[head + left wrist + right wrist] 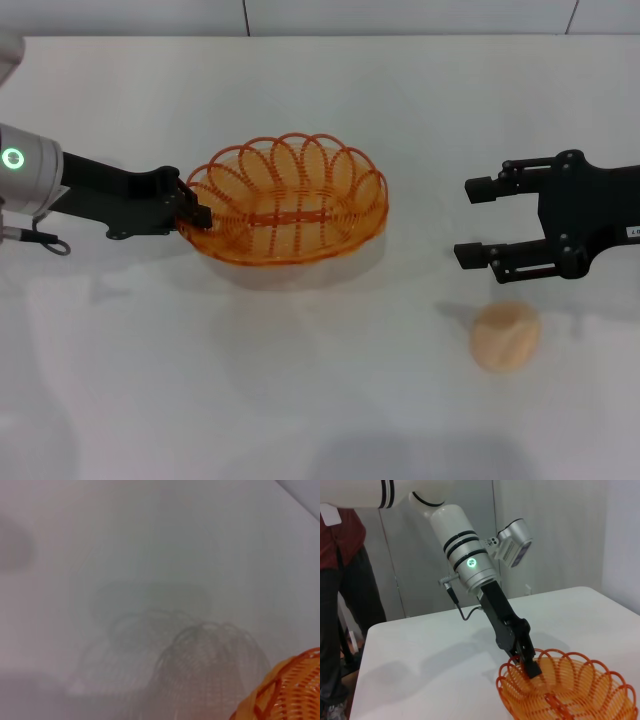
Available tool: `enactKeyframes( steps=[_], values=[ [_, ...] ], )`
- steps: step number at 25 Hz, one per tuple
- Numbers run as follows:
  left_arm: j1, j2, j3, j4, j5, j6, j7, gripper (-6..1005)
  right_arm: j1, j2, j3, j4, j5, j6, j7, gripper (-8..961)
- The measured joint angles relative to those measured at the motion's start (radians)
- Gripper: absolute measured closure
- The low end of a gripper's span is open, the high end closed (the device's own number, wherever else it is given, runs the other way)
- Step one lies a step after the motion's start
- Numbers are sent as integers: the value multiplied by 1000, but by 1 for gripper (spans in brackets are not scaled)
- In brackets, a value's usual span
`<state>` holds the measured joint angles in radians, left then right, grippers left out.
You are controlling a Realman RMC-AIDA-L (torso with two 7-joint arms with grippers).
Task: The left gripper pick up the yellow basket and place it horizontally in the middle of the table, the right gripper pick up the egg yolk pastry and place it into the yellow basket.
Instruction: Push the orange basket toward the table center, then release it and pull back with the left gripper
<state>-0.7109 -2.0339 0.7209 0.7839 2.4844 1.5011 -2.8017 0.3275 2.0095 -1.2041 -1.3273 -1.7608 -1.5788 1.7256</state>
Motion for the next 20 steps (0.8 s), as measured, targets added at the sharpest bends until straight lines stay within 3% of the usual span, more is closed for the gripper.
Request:
enactKeyframes(
  steps=[20],
  values=[
    [-74, 5, 11, -101, 12, -48, -12, 907, -1, 0, -9, -9, 14, -28, 0, 230]
  ],
)
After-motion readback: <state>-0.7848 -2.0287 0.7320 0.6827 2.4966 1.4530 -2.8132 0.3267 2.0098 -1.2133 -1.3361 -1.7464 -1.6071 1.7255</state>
